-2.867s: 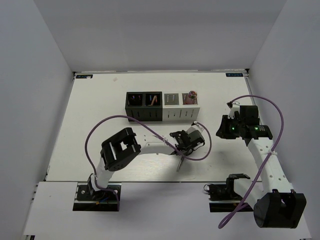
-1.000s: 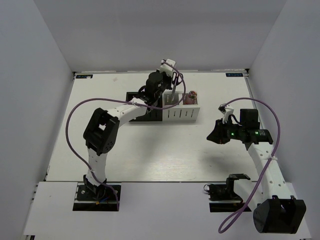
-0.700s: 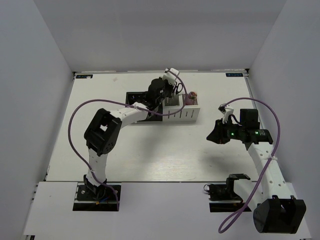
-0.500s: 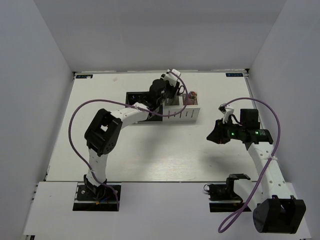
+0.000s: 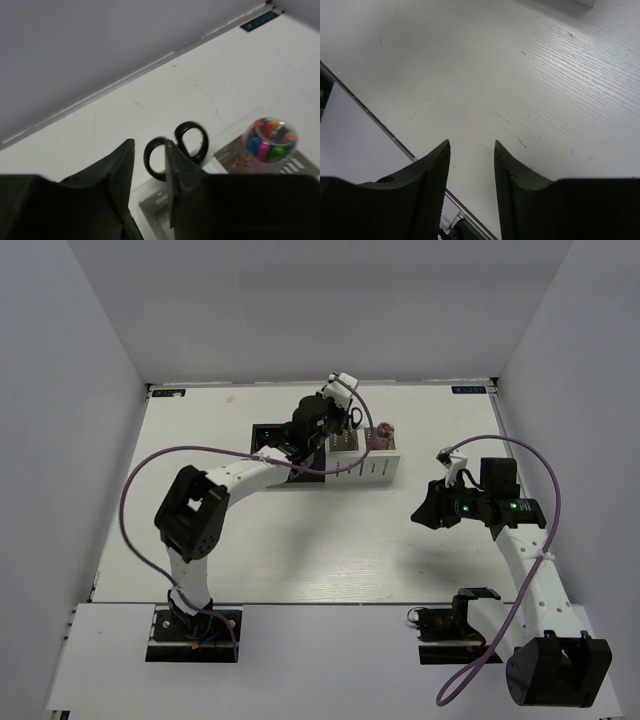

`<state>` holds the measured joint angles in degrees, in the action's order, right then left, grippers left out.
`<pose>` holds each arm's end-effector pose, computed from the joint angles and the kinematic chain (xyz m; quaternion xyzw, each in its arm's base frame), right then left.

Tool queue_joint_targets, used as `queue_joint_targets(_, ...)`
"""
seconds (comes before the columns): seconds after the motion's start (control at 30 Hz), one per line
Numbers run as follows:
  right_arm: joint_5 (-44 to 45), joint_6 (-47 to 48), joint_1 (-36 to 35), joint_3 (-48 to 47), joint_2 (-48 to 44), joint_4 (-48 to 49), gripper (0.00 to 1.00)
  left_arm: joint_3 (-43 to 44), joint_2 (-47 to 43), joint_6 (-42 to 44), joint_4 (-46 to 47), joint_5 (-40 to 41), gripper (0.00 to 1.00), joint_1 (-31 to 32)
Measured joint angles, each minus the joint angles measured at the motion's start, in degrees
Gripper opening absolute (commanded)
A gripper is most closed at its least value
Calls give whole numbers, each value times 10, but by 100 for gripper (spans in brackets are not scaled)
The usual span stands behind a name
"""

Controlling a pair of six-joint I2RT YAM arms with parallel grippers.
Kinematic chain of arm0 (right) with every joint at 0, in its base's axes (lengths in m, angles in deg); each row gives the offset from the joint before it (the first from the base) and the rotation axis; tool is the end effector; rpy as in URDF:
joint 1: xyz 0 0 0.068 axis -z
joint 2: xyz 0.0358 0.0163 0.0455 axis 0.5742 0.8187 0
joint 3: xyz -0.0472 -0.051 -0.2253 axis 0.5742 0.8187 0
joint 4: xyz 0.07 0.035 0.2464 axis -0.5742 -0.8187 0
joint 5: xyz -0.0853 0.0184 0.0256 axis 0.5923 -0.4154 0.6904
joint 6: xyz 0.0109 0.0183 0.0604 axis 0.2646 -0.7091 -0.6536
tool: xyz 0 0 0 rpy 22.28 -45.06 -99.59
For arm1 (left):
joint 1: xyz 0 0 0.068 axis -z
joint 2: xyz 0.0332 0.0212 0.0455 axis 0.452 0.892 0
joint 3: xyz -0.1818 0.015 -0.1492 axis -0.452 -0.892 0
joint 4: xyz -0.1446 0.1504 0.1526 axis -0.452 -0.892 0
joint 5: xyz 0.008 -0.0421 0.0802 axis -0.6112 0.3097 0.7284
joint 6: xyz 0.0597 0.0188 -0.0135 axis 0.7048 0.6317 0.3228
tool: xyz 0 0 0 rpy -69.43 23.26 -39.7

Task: Sort the stationery into containers
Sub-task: Place the scissors in the storage box, then reset both arms

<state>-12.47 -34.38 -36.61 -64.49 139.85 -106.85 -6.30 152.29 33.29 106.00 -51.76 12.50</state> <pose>0.2036 0.0360 0.2331 -0.2073 0.8678 0.2762 0.3574 0.3615 -0.2854 0.2340 0.2504 0.7191 -0.1115 0.6385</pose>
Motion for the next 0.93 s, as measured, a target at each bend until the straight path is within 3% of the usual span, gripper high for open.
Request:
queue_joint_targets(0.07, -2, 3, 0, 0, 0, 0, 53, -24, -44, -4, -5, 0, 27, 4)
queue_joint_targets(0.13, -4, 5, 0, 0, 0, -1, 54, -59, -111, -11, -15, -3, 24, 10)
queue_joint_targets(0.27, -8, 5, 0, 0, 2, -2, 55, -112, -244, -17, -40, -28, 32, 18)
queue_joint_targets(0.37, -12, 5, 0, 0, 8, -3, 55, -123, -309, -24, -70, -48, 32, 22)
queue_joint_targets(0.47, -14, 5, 0, 0, 14, -5, 74, -163, -367, -54, -107, -62, 40, 16)
queue_joint_targets(0.5, -14, 4, 0, 0, 15, -5, 79, -175, -382, -74, -130, -66, 52, 11)
queue_joint_targets(0.53, -15, 5, 0, 0, 16, -6, 90, -183, -397, -99, -166, -70, 61, 3)
queue_joint_targets(0.57, -16, 5, 0, 0, 17, -8, 90, -186, -407, -121, -202, -75, 75, -5)
queue_joint_targets(0.6, -17, 9, 0, 0, 18, -9, 90, -186, -417, -151, -247, -83, 100, -16)
queue_joint_targets(0.77, 19, -16, -4, 4, 20, 3, 90, -210, -461, -254, -446, -127, 100, -63)
queue_joint_targets(0.93, 130, -95, -6, 13, 15, 42, 90, -338, -523, -279, -544, -183, 100, -80)
